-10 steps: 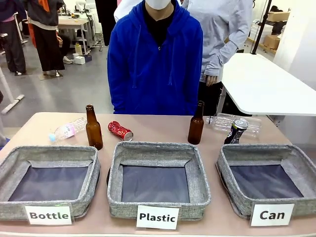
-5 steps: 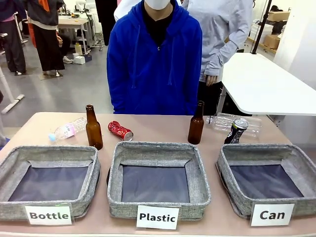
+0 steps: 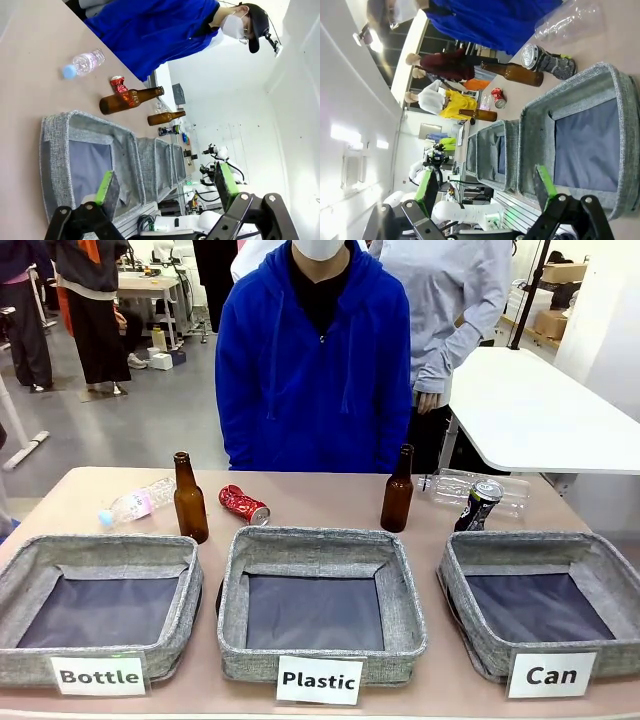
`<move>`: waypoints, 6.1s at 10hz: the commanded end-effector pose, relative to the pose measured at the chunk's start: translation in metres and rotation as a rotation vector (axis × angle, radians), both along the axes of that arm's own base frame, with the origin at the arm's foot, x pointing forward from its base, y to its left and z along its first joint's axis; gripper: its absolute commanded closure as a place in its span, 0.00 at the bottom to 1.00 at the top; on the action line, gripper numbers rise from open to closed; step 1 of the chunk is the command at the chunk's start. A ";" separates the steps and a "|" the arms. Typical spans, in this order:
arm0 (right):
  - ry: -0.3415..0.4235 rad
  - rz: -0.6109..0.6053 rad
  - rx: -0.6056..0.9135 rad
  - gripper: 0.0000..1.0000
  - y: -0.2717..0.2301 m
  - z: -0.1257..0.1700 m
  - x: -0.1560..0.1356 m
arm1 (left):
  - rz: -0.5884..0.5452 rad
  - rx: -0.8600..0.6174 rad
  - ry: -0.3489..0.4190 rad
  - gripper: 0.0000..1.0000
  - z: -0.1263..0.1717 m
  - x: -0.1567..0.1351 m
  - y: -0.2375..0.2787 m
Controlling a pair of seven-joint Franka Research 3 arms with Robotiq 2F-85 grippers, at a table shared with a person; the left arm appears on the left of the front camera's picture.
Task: Sort the can waste into the basket.
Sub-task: Pick up the can waste from the table and place it in the right Fabric basket.
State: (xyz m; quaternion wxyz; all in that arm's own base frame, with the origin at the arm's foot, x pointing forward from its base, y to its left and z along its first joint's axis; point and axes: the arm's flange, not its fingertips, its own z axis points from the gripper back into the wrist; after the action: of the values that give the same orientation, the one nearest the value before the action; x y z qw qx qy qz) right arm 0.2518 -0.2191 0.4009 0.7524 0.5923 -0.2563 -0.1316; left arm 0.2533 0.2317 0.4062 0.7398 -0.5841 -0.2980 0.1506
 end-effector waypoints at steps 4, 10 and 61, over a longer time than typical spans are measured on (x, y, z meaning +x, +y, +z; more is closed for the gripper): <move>-0.033 0.000 -0.003 0.00 -0.002 0.000 0.002 | -0.188 0.252 -0.013 0.00 0.040 0.007 -0.029; -0.033 0.000 -0.003 0.00 -0.002 0.000 0.002 | -0.421 0.794 -0.007 0.00 0.116 0.105 -0.243; -0.033 0.000 -0.003 0.00 -0.002 0.000 0.002 | -0.522 1.065 0.389 0.00 0.141 0.300 -0.495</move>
State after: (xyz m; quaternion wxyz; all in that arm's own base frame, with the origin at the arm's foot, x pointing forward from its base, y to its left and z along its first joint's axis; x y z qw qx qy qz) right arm 0.2521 -0.2211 0.4003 0.7551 0.5904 -0.2544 -0.1288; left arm 0.5307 -0.2564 0.5414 0.9769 -0.1762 -0.0555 -0.1074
